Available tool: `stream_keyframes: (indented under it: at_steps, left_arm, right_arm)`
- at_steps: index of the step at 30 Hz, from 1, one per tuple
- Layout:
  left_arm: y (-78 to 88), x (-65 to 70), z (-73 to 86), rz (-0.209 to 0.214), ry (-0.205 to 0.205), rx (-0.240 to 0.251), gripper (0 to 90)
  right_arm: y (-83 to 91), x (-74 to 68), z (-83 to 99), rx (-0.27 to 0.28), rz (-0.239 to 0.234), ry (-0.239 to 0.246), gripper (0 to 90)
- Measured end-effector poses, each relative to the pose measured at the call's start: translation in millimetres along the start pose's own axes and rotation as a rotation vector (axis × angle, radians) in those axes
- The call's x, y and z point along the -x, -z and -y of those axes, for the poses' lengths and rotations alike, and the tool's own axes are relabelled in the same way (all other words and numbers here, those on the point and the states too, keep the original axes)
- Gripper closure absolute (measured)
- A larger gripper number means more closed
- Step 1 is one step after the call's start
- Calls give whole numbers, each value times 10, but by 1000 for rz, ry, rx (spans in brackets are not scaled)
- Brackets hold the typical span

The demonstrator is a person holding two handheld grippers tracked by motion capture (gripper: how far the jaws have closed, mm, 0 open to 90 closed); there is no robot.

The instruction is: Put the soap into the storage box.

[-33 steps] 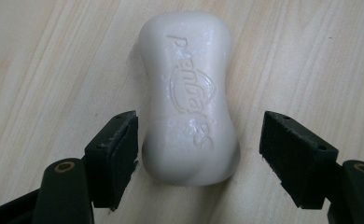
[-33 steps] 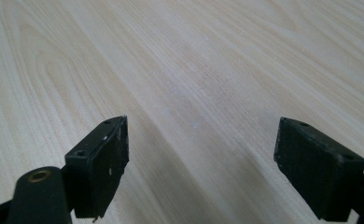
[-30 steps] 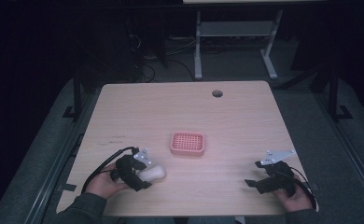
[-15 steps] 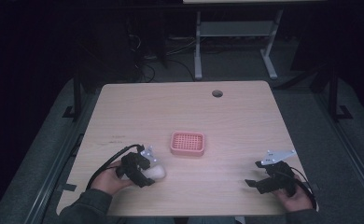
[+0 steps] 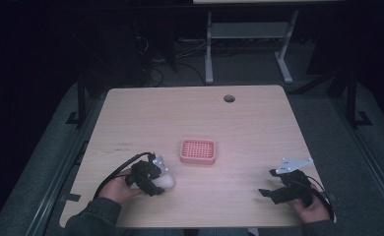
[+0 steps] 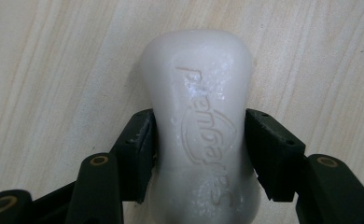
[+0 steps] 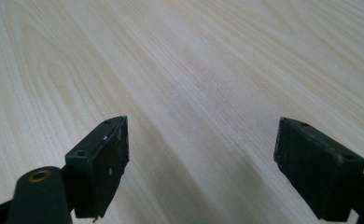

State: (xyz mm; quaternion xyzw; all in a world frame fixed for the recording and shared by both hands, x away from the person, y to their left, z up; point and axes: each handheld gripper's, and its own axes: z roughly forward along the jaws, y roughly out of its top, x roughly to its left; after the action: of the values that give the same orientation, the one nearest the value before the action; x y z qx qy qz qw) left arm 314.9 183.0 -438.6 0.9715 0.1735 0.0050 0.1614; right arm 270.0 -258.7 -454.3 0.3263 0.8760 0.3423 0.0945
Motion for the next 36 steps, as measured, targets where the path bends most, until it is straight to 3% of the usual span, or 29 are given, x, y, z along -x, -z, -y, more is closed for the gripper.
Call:
stream_keyframes:
  at_steps: [13,25,32,36]
  left_arm:
    - [-6,19,-73,-18,-33,-47,491]
    - [6,29,-77,-19,-35,-43,497]
    - [1,27,-79,6,-41,-41,499]
    - [13,25,-79,-11,-38,-39,499]
  right_arm:
    - [5,2,1,6,0,2,176]
    - [14,2,3,9,4,-2,176]
    - [16,3,6,11,4,-5,176]
    - [22,5,7,16,6,-2,176]
